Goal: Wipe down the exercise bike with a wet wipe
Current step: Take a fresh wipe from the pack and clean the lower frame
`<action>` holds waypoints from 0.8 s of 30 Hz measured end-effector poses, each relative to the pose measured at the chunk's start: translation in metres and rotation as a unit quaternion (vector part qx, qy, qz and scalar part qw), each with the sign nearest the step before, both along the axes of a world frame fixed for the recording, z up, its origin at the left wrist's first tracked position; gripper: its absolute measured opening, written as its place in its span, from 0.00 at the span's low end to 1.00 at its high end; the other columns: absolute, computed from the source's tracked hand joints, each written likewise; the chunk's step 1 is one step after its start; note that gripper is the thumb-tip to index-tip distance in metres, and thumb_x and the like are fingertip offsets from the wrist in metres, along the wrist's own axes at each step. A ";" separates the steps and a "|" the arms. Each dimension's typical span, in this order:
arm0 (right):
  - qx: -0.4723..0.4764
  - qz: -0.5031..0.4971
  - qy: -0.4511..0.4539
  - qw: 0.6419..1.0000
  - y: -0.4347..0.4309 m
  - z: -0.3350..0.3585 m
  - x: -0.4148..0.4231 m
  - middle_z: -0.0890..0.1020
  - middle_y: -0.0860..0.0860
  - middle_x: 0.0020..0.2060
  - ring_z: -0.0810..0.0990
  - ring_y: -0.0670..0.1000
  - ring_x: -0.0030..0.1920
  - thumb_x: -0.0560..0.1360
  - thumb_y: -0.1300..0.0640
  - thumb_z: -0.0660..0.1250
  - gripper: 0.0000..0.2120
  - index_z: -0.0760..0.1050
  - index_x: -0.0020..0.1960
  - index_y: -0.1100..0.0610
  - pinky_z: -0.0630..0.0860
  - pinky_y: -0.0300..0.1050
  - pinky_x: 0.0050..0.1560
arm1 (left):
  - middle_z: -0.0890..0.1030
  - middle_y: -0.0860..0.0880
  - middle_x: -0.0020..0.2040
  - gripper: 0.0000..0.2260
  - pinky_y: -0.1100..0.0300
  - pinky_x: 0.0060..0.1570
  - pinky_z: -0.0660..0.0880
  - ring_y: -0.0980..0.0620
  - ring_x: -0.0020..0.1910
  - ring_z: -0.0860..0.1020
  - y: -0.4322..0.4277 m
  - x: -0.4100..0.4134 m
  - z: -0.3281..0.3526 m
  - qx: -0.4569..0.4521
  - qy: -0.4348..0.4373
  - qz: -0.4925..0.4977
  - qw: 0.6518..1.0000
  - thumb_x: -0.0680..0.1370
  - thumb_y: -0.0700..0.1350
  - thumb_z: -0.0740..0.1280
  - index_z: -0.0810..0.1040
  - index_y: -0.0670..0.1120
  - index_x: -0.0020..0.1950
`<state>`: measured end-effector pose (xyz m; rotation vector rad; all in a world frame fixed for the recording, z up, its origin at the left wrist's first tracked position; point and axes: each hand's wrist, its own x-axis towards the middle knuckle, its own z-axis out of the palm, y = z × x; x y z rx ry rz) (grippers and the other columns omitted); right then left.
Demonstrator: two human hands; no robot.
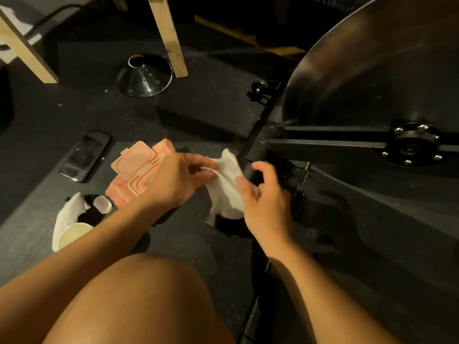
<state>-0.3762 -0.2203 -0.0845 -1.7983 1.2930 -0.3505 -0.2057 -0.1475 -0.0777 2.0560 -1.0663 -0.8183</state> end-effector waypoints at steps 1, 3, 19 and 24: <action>-0.037 0.055 0.031 0.997 0.002 0.001 -0.002 0.80 0.49 0.50 0.80 0.50 0.49 0.78 0.39 0.60 0.14 0.67 0.63 0.37 0.80 0.48 0.41 | 0.82 0.55 0.50 0.07 0.61 0.48 0.81 0.59 0.46 0.81 0.002 0.003 -0.003 0.009 -0.036 -0.001 0.999 0.78 0.46 0.69 0.81 0.56 0.53; -0.099 0.137 0.056 0.984 0.006 0.003 -0.004 0.80 0.48 0.50 0.78 0.49 0.50 0.77 0.38 0.59 0.17 0.74 0.63 0.42 0.74 0.42 0.40 | 0.82 0.54 0.48 0.05 0.58 0.47 0.81 0.57 0.44 0.81 0.008 0.007 -0.009 0.025 -0.052 -0.022 0.998 0.79 0.48 0.67 0.79 0.58 0.53; -0.047 -0.089 -0.081 0.992 -0.014 -0.041 0.008 0.79 0.48 0.37 0.78 0.49 0.39 0.80 0.49 0.62 0.09 0.73 0.46 0.53 0.72 0.45 0.37 | 0.77 0.52 0.53 0.08 0.63 0.43 0.73 0.53 0.50 0.78 -0.016 -0.010 -0.040 0.013 -0.034 0.000 0.999 0.85 0.50 0.56 0.70 0.55 0.63; -0.021 -0.077 0.106 0.991 -0.038 -0.056 -0.014 0.69 0.51 0.67 0.70 0.54 0.66 0.77 0.39 0.62 0.25 0.65 0.69 0.48 0.73 0.52 0.60 | 0.64 0.47 0.74 0.23 0.52 0.67 0.71 0.47 0.69 0.71 -0.025 -0.007 -0.055 0.017 -0.084 0.038 0.996 0.83 0.46 0.59 0.59 0.47 0.78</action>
